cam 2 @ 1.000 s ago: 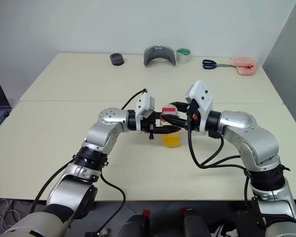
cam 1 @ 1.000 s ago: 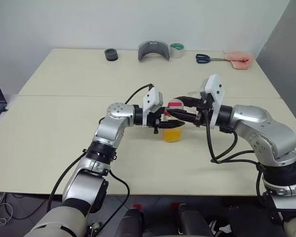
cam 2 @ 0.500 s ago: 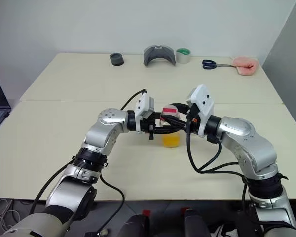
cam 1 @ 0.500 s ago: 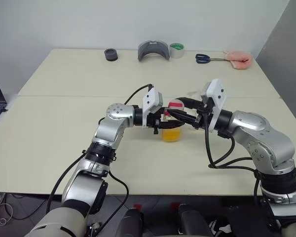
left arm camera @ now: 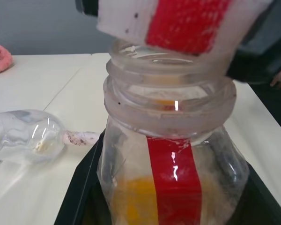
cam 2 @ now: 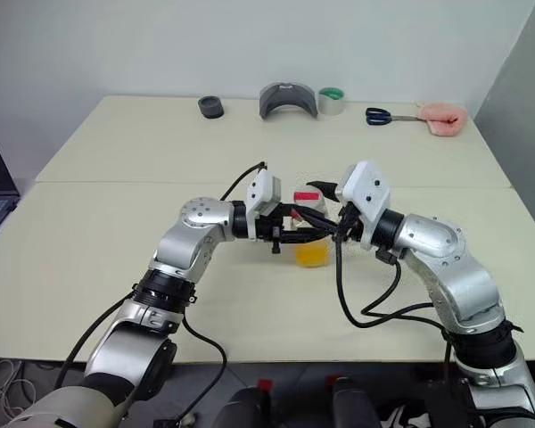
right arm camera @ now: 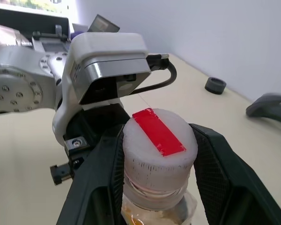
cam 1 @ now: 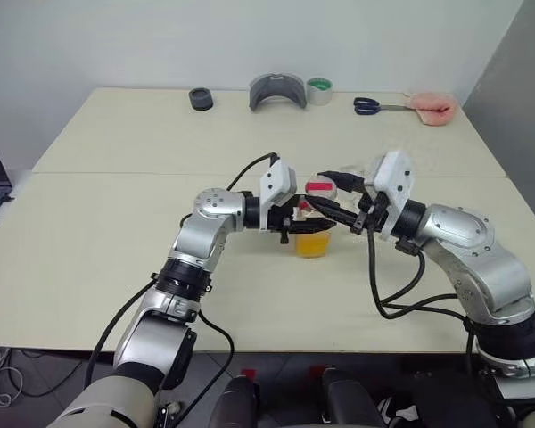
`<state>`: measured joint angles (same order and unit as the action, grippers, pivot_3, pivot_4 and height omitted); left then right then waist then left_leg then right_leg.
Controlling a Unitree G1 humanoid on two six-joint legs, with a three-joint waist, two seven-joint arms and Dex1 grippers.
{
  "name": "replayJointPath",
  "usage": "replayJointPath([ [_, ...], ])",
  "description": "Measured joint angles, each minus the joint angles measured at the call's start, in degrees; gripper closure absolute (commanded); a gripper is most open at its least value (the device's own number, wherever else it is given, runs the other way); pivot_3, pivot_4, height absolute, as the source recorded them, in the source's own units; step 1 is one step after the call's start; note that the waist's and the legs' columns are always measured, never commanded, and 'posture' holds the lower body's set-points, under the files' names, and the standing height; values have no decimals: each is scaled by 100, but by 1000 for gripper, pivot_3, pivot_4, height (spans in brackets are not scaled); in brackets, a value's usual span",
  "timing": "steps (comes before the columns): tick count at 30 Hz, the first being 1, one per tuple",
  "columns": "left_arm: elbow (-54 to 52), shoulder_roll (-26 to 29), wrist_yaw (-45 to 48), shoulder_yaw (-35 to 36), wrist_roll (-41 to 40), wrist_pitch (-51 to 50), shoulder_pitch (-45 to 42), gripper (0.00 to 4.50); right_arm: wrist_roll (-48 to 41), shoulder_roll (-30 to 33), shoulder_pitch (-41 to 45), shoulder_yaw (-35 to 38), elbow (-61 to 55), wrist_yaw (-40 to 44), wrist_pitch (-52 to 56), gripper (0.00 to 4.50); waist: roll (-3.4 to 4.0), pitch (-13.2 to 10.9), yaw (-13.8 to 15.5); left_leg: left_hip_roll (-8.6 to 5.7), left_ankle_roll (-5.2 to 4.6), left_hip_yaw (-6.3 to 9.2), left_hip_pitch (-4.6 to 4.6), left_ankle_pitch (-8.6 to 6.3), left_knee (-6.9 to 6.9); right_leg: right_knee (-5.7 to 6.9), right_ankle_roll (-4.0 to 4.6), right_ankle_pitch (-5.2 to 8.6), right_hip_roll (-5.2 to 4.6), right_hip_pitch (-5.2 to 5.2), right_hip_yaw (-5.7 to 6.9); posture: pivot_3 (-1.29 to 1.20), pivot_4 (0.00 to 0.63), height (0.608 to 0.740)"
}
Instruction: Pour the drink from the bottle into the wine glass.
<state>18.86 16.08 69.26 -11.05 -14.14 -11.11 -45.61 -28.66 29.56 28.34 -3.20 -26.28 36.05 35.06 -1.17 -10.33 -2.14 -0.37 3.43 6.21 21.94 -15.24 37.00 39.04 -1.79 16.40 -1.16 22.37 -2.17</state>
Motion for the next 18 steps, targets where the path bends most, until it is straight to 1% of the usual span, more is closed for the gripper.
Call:
replayJointPath([
  [2,-5,5,6,-7,10,-1,12,2706,-335,-99,-24,280,-30,-125,252,2760,0,0,0,-1,0,-2,-1,0,0,1,0,0,0,0,-2,0,150,740],
  [6,-4,57,13,-8,30,-1,121,2707,-763,-32,-47,1135,-44,-455,603,2776,0,0,15,0,-1,-1,-1,0,-2,0,0,0,0,-1,-1,0,150,740],
  [11,-5,58,8,-8,36,-1,123,2707,-1305,-81,-262,1585,-207,-823,967,2776,1,0,15,-1,-1,-2,-1,-1,-2,0,0,0,0,-1,-1,0,150,740],
  [13,-6,54,5,-9,38,-1,123,2707,-1316,-34,-411,1720,-300,-955,1009,2776,1,0,20,-1,-1,-2,-1,-1,-2,0,0,0,1,-1,-1,0,150,740],
  [15,-9,54,-8,-9,41,0,124,2707,-1170,135,-782,1887,-361,-1069,914,2776,1,0,32,-3,-1,-1,1,-1,-3,-2,0,0,0,-1,0,0,150,740],
  [18,-9,122,-93,11,48,2,134,2707,-501,420,-1546,2066,-269,-1167,483,2776,0,0,36,-5,-2,-5,1,-1,-2,-3,-1,1,-1,-2,-3,0,150,740],
])
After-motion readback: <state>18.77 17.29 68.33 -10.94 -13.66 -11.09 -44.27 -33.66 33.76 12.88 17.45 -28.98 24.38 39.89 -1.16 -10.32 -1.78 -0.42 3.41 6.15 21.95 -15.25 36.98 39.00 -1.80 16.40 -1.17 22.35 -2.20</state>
